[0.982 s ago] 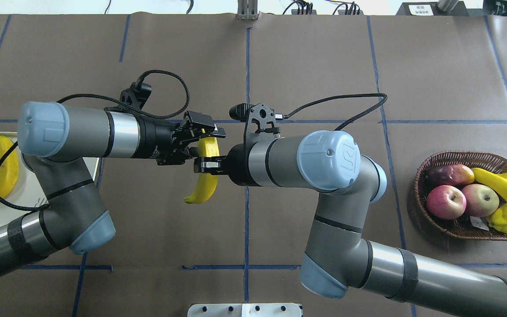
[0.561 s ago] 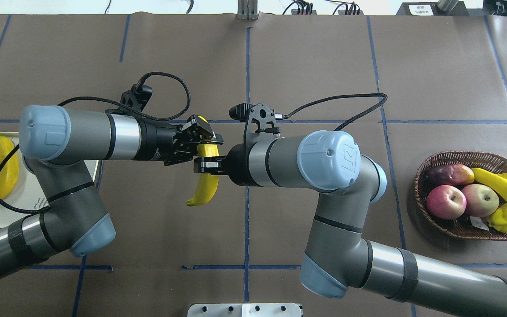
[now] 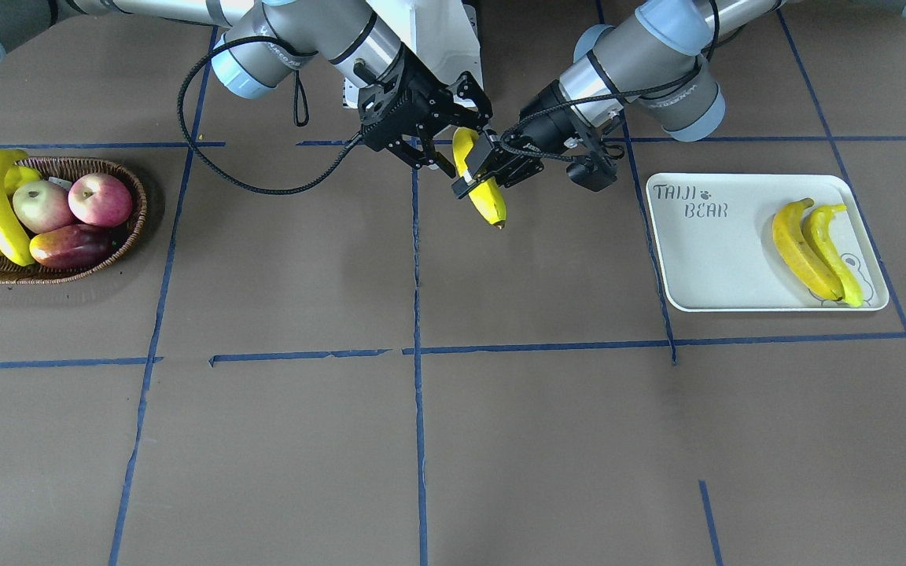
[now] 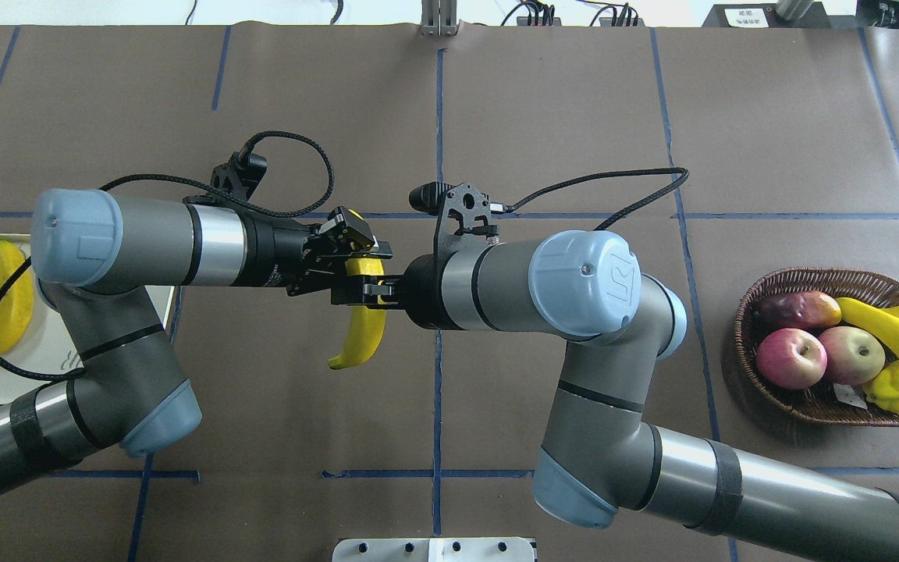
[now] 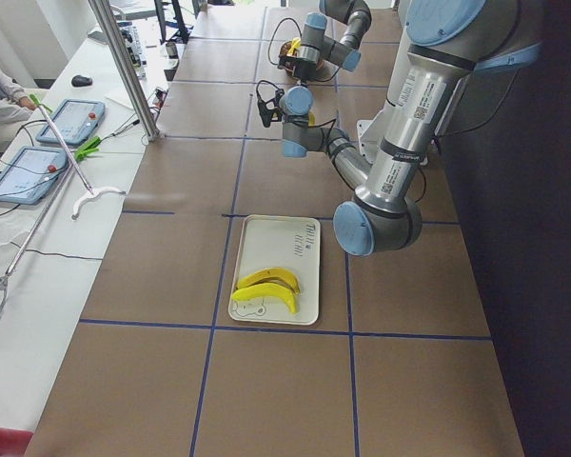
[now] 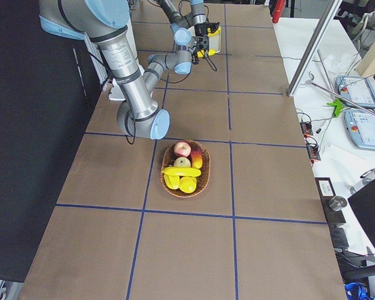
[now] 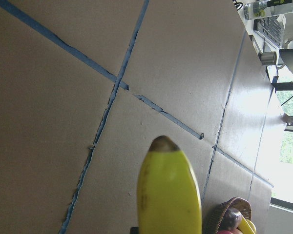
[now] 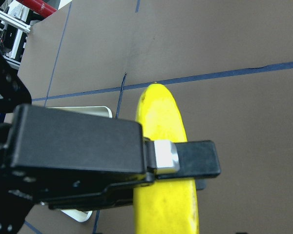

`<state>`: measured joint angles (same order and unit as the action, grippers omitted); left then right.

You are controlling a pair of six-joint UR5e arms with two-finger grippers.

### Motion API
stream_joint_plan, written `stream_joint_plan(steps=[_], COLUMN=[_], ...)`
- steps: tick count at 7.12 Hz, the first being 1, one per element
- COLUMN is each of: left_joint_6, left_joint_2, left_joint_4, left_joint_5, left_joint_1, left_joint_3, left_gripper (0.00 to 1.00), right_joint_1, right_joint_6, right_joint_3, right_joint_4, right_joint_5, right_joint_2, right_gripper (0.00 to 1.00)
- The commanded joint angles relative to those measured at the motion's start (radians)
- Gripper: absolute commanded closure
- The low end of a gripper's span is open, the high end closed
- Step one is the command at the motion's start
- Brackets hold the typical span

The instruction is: Transfer all bananas from basket to plate

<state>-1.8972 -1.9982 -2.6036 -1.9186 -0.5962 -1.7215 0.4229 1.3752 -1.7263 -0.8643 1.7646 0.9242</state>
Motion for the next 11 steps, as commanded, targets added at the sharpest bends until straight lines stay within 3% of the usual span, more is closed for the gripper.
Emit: stream_joint_plan(steps=[1, 2, 3, 7, 9, 11], left_joint_6=[0.003, 0.006, 0.006, 0.006, 0.009, 0.141], left_joint_2=[0.027, 0.06, 0.111, 0.387, 0.487, 0.489], left_joint_4=[0.02, 0.02, 0.02, 0.022, 0.022, 0.022], left_joint_5=[0.003, 0.001, 0.0, -0.149, -0.145, -0.143], left_joint_1=[-0.004, -0.016, -0.028, -0.181, -0.245, -0.318], left_joint_3=[-0.001, -0.003, -0.003, -0.003, 0.038, 0.147], left_gripper=[0.98, 0.98, 0.97, 0.97, 0.97, 0.95], right_joint_1=[0.046, 0.094, 0.127, 0.16, 0.16, 0.114], right_joint_6=[0.001, 0.001, -0.002, -0.141, -0.143, -0.143], right_joint_3=[-0.012, -0.05, -0.106, -0.283, -0.283, -0.282], right_joint_4=[-0.005, -0.013, -0.077, -0.662, -0.676, -0.676], right_joint_5=[0.118, 0.204, 0.229, 0.221, 0.217, 0.142], right_joint_2=[0.019, 0.075, 0.132, 0.134, 0.139, 0.134], right_gripper=[0.01, 0.01, 0.01, 0.0, 0.0, 0.0])
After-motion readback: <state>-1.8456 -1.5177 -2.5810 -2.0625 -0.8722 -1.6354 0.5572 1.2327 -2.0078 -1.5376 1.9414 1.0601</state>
